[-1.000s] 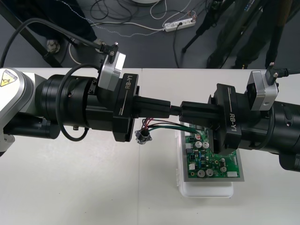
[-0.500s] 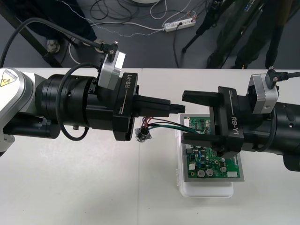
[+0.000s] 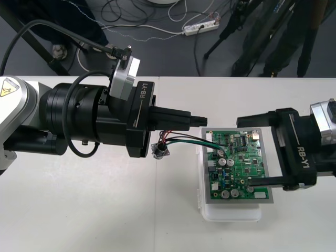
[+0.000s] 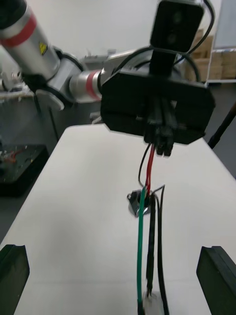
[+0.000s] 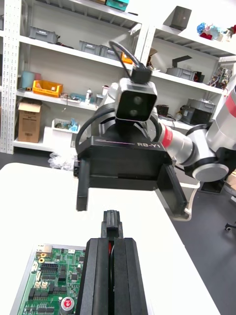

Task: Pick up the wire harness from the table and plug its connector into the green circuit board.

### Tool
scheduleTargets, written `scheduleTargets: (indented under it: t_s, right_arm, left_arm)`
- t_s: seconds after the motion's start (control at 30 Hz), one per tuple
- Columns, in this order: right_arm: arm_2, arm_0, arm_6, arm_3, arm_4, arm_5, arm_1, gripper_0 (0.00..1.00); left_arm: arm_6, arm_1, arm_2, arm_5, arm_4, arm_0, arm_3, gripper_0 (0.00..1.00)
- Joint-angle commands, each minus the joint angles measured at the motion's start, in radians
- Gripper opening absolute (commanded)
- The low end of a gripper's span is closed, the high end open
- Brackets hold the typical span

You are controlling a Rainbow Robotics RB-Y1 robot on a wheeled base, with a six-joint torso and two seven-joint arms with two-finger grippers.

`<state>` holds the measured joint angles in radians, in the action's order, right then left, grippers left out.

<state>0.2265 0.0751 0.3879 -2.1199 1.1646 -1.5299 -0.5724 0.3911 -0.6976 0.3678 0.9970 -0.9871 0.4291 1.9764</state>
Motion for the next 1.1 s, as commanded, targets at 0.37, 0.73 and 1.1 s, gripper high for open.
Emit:
scheduleTargets:
  t_s: [0.37, 0.73, 1.1]
  right_arm:
    - [0.074, 0.088, 0.115, -0.032, 0.208, -0.041, -0.112, 1.00]
    - [-0.003, 0.083, 0.105, -0.038, 0.406, -0.041, -0.221, 1.00]
    - [-0.009, 0.069, 0.091, -0.077, 0.615, -0.041, -0.227, 1.00]
  left_arm:
    - [-0.063, 0.004, -0.090, 0.005, 0.016, -0.055, -0.005, 0.00]
    - [-0.150, 0.090, -0.234, 0.278, 0.016, -0.078, -0.171, 0.00]
    - [-0.354, 0.118, -0.257, 0.451, 0.042, -0.081, -0.363, 0.00]
